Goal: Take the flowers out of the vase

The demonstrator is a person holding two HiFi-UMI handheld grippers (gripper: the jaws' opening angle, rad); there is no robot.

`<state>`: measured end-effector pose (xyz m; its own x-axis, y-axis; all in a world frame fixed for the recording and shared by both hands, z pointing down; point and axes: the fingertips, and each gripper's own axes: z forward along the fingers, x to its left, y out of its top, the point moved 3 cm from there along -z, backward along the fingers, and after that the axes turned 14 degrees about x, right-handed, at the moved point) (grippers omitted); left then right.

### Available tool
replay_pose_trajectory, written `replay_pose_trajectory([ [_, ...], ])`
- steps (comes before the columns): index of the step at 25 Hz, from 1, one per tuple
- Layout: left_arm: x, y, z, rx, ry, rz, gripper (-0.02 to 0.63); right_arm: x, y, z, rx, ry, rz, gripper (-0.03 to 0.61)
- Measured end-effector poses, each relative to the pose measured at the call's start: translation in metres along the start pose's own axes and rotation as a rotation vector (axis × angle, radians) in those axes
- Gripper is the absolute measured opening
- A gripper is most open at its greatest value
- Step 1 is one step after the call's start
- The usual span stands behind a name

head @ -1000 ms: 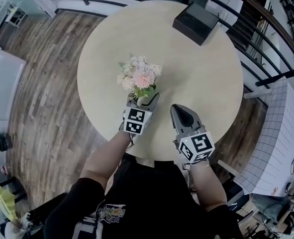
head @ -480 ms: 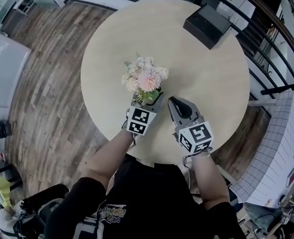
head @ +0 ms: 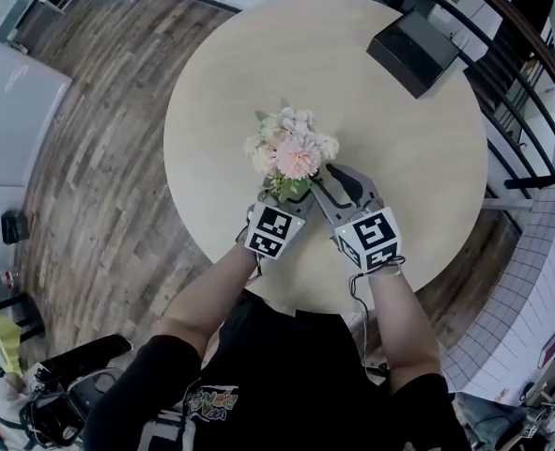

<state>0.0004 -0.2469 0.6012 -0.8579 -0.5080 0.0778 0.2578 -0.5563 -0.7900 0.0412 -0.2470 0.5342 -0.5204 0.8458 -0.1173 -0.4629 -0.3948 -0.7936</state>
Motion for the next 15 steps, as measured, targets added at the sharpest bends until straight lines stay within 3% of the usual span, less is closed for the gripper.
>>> replay_pose_trajectory([
  [8, -0.002, -0.017, -0.019, 0.005, -0.015, 0.010, 0.216, 0.024, 0.005, 0.027, 0.059, 0.056, -0.087, 0.167],
  [15, 0.000, -0.003, 0.000, 0.018, -0.015, 0.029, 0.216, 0.002, 0.009, 0.035, 0.073, 0.116, -0.087, 0.166],
])
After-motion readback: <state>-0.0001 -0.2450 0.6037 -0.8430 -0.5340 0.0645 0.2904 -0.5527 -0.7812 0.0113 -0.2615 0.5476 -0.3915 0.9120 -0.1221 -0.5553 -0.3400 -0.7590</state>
